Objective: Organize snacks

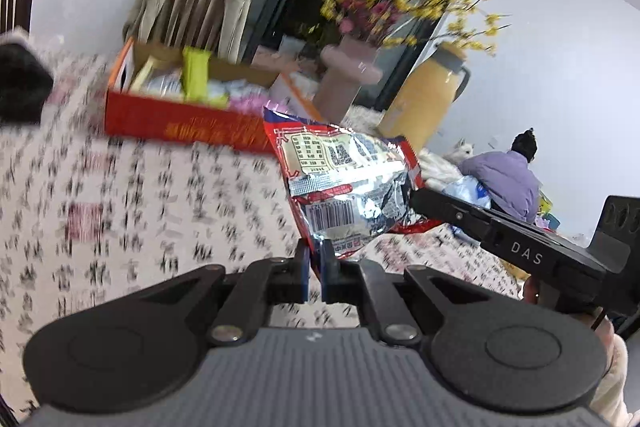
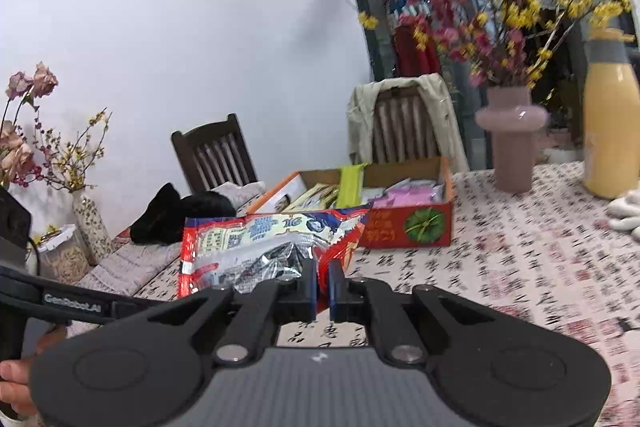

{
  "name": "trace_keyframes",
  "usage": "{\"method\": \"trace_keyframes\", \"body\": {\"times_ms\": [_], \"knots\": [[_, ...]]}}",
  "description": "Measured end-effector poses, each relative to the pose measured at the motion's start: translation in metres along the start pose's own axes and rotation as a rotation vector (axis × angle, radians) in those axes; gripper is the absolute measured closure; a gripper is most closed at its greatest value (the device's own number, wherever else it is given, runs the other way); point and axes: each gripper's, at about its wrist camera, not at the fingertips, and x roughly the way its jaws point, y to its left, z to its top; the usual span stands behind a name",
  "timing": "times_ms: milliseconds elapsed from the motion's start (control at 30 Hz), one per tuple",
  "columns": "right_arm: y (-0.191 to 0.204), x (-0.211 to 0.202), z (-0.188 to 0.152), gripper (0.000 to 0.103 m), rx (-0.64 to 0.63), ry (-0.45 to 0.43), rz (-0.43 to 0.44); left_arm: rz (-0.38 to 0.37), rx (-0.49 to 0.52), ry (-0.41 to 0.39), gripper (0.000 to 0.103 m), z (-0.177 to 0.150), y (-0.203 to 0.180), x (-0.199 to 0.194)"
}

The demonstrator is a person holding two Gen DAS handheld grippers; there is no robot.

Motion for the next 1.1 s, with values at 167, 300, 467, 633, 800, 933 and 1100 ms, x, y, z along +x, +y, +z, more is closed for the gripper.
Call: {"method": "trace_keyframes", "body": {"times_ms": [167,300,467,633,800,933,1100], "knots": [[0.004,-0.025,0.04,0.1,-0.016,-0.067,0.03,0.059,0.078,-0.06,0.098,0.024,-0.031,-0.02],[0.011,-0.038,0.078,0.102,-0.079,-0.146,0.034,0.038,0.12,-0.126,0.099,0.062,-0.052,-0.038],[0.018,-0.025,0.126,0.103,-0.129,-0.188,0.056,0.048,0.149,-0.201,0.102,0.111,-0.062,-0.037],[0.004,0.024,0.128,0.101,-0.109,-0.073,0.065,0.068,0.063,-0.085,0.102,0.109,-0.008,0.013],[-0.008,0.059,0.054,0.072,-0.15,0.18,0.163,0.074,0.087,0.061,0.073,0.021,0.038,0.014],[-0.004,0.092,0.0,0.046,-0.113,0.33,0.243,0.218,-0.06,0.094,0.042,-0.05,0.071,-0.005],[0.015,0.131,-0.031,0.047,-0.029,0.397,0.372,0.274,-0.187,0.053,0.041,-0.092,0.092,-0.017]]}}
